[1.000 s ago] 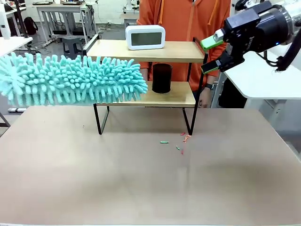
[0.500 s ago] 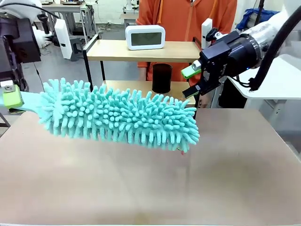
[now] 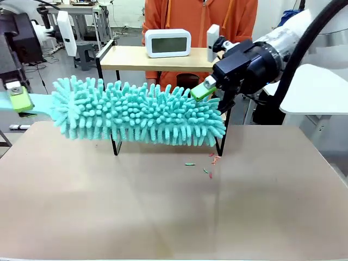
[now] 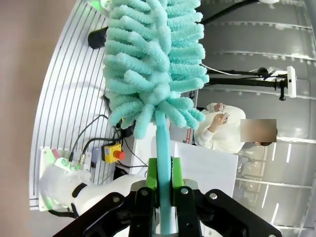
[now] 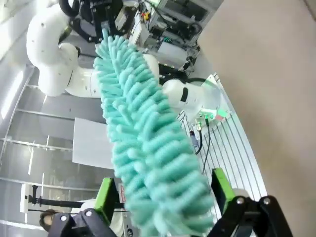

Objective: Clean the shelf.
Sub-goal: Hand the Duster back to the human.

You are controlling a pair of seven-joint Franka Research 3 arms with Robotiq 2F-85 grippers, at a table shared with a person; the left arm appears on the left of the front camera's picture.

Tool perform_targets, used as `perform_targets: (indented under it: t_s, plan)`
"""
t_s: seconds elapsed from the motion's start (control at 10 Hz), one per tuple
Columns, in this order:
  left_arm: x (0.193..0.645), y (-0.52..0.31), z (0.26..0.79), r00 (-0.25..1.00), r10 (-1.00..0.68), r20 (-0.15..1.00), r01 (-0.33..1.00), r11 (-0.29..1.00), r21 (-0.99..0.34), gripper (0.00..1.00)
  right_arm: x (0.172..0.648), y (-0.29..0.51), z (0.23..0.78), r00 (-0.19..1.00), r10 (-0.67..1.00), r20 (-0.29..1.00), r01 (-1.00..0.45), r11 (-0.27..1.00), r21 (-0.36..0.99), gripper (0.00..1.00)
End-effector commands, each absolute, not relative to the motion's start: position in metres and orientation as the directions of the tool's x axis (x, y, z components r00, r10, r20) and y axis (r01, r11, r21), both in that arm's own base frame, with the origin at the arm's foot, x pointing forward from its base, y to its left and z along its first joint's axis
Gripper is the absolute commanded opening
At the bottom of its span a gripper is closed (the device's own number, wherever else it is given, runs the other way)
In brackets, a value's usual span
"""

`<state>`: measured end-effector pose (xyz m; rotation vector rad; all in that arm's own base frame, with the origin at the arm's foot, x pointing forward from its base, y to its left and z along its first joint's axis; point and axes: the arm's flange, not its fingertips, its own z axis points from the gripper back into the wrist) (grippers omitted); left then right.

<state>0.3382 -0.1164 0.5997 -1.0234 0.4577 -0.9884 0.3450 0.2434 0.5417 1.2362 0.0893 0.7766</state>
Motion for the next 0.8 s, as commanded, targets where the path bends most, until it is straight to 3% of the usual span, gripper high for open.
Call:
perform_targets:
  t_s: [0.0,0.4,0.7]
  plan:
    - [0.3386,-0.1235,0.597,0.514,-0.847,0.139,0.46,0.135,-0.877,0.12,0.3503,0.2563,0.5458,0.75,0.557,0.356,-0.464,0.061,0.884,1.0]
    - [0.3371,-0.1258,0.5939,0.511,-0.848,0.14,0.452,0.126,-0.883,0.12,0.3474,0.2605,0.5429,0.722,0.595,0.354,-0.459,0.029,0.888,1.0]
    - [0.3365,-0.1246,0.5961,0.517,-0.843,0.147,0.459,0.127,-0.879,0.12,0.3448,0.2613,0.5407,0.679,0.657,0.327,-0.462,0.036,0.886,0.13]
